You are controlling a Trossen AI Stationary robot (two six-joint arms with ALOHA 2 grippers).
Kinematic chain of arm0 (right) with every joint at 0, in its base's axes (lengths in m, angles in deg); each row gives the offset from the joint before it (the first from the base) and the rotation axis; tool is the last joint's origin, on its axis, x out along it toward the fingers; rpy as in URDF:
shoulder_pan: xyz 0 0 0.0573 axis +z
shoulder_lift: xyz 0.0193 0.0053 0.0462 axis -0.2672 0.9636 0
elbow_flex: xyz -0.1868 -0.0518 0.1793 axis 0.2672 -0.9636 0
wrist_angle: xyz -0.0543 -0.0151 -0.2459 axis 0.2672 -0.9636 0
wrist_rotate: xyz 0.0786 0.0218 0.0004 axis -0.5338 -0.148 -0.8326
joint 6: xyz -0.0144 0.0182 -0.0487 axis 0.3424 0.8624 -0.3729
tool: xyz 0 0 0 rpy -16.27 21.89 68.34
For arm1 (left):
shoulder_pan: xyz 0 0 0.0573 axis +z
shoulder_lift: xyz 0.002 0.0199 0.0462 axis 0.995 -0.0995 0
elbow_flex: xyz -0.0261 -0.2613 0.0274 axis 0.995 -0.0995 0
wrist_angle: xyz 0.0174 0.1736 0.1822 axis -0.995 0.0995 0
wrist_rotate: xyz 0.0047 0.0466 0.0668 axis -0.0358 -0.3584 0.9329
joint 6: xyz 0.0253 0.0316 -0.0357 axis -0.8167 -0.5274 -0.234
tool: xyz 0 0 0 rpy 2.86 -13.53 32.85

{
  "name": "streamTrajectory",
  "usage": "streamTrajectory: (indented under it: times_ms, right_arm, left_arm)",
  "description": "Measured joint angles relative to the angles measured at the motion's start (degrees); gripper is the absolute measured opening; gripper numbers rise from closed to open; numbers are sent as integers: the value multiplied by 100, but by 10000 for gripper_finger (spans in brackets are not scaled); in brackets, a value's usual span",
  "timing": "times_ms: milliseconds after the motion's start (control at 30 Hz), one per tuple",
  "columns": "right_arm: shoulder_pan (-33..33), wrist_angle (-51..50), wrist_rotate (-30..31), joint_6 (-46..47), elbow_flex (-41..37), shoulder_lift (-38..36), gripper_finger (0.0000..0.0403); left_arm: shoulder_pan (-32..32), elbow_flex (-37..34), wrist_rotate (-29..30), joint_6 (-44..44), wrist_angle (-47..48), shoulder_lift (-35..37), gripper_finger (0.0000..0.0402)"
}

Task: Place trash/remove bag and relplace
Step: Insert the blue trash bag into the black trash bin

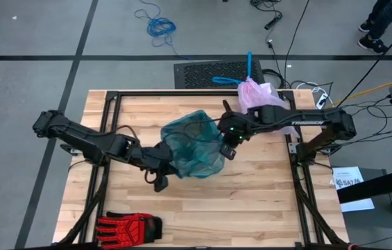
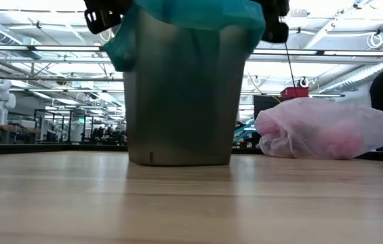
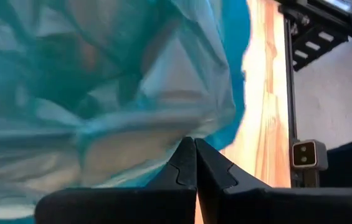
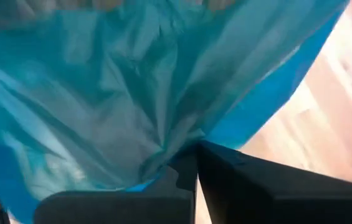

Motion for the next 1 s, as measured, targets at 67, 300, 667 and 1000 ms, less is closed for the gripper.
streamTrajectory:
  times_ms: [67, 300, 667, 1000]
  right_arm:
    - [2, 204, -79, 36, -233, 2, 1]
    - [4, 579, -294, 216, -937, 7, 0]
    - [22, 340, -412, 430, -1133, -324, 0]
    - [37, 920, -393, 1275, -675, -1478, 0]
  left_arm:
    - [13, 0, 123, 92, 117, 112, 0]
    - [13, 0, 426, 169, 387, 418, 0]
    - [-254, 0, 565, 660, 370, 1121, 0]
    - [80, 0, 1875, 563, 355, 1878, 0]
